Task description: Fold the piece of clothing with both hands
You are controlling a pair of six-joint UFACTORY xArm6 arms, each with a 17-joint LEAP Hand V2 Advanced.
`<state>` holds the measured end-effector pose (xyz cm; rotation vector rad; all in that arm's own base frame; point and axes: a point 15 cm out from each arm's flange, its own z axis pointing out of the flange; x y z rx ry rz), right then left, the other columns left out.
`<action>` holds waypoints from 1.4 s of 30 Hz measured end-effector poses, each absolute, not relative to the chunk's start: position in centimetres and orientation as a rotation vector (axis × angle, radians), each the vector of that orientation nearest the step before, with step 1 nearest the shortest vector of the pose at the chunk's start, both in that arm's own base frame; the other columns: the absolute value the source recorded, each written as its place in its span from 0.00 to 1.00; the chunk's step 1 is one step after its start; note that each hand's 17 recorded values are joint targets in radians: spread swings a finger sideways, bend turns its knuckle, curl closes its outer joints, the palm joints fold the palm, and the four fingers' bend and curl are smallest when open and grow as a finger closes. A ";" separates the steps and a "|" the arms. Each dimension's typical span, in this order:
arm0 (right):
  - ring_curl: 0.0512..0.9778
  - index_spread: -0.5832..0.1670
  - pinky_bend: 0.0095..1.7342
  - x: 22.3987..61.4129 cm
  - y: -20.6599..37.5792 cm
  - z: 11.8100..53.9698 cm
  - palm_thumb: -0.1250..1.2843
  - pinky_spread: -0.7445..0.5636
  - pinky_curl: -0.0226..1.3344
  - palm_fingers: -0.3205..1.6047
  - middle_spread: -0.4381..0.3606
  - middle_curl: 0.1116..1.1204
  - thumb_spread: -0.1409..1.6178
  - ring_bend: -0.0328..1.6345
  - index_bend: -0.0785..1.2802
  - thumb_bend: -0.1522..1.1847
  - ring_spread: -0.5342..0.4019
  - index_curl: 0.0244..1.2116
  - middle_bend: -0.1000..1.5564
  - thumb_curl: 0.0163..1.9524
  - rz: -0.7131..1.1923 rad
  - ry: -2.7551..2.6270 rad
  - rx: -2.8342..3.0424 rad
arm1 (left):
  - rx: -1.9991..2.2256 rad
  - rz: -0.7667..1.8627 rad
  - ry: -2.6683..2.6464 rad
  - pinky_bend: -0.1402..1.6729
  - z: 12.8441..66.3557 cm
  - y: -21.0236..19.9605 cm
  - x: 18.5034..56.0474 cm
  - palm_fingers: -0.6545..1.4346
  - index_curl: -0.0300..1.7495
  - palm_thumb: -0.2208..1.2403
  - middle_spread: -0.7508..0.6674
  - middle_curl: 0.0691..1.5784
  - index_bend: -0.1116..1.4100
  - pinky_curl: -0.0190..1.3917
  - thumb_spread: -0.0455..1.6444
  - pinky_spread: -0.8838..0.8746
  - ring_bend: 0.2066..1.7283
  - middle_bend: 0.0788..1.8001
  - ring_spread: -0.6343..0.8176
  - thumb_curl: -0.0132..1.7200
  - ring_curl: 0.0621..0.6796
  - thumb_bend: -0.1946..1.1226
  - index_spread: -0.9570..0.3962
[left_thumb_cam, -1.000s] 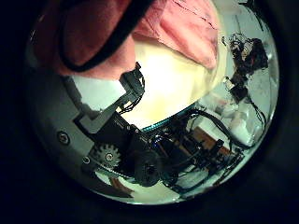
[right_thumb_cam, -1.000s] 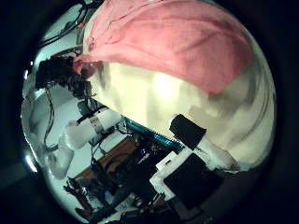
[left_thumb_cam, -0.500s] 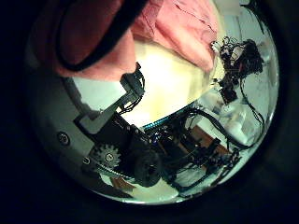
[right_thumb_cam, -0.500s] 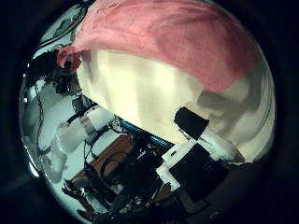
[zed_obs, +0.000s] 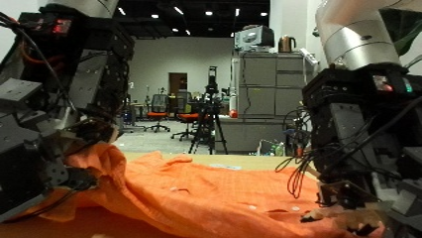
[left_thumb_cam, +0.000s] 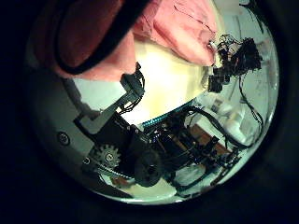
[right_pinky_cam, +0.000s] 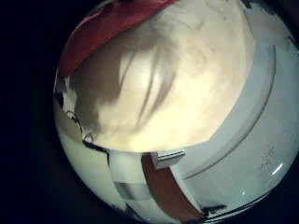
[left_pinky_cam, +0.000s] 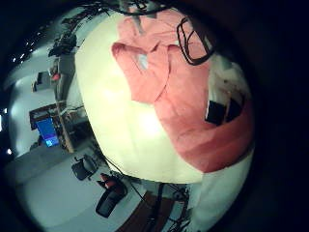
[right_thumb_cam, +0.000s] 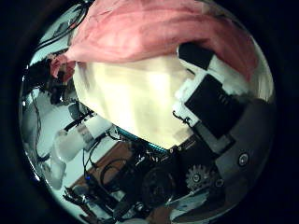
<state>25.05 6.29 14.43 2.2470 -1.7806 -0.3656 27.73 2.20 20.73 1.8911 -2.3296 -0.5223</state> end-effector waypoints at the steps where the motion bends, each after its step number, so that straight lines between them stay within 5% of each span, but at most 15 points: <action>1: 0.46 0.28 0.36 25.3 6.3 14.7 0.75 0.25 0.30 0.80 0.29 0.43 0.62 0.53 0.28 0.11 0.27 0.32 0.39 0.20 -0.351 -1.792 2.257 | 1.891 -0.524 -2.328 0.75 20.9 2.2 27.7 0.85 0.73 0.61 0.21 0.52 0.31 0.41 0.65 0.16 0.73 0.58 0.13 0.30 0.76 0.13 0.16; 7: 0.58 0.22 0.54 27.7 6.0 16.6 0.77 0.24 0.42 0.84 0.24 0.59 0.64 0.64 0.55 0.10 0.26 0.48 0.58 0.20 -0.236 -1.897 2.326 | 1.890 -0.544 -2.312 0.75 21.8 2.4 27.1 0.85 0.74 0.60 0.20 0.53 0.30 0.41 0.65 0.16 0.72 0.58 0.13 0.30 0.76 0.13 0.16; 15: 0.70 0.29 0.68 29.5 4.4 20.0 0.80 0.31 0.54 0.77 0.25 0.73 0.71 0.75 0.77 0.11 0.27 0.64 0.72 0.21 -0.113 -2.031 2.363 | 1.851 -0.579 -2.308 0.75 23.1 2.2 26.0 0.85 0.76 0.59 0.20 0.53 0.29 0.41 0.66 0.15 0.72 0.58 0.13 0.30 0.76 0.13 0.16; 33: 0.79 0.39 0.73 24.1 3.7 28.8 0.84 0.37 0.64 0.72 0.29 0.80 0.74 0.81 0.86 0.11 0.30 0.73 0.79 0.23 -0.126 -2.032 2.358 | 1.707 -0.675 -2.295 0.75 31.2 2.0 21.3 0.86 0.77 0.57 0.19 0.53 0.28 0.41 0.66 0.16 0.71 0.57 0.13 0.29 0.75 0.13 0.16; 42: 0.81 0.40 0.72 26.7 4.0 30.5 0.85 0.38 0.67 0.72 0.29 0.82 0.74 0.81 0.86 0.11 0.31 0.73 0.79 0.24 -0.104 -2.056 2.365 | 1.722 -0.682 -2.311 0.75 31.5 2.3 24.4 0.86 0.77 0.57 0.19 0.53 0.27 0.41 0.67 0.16 0.71 0.57 0.12 0.29 0.75 0.13 0.17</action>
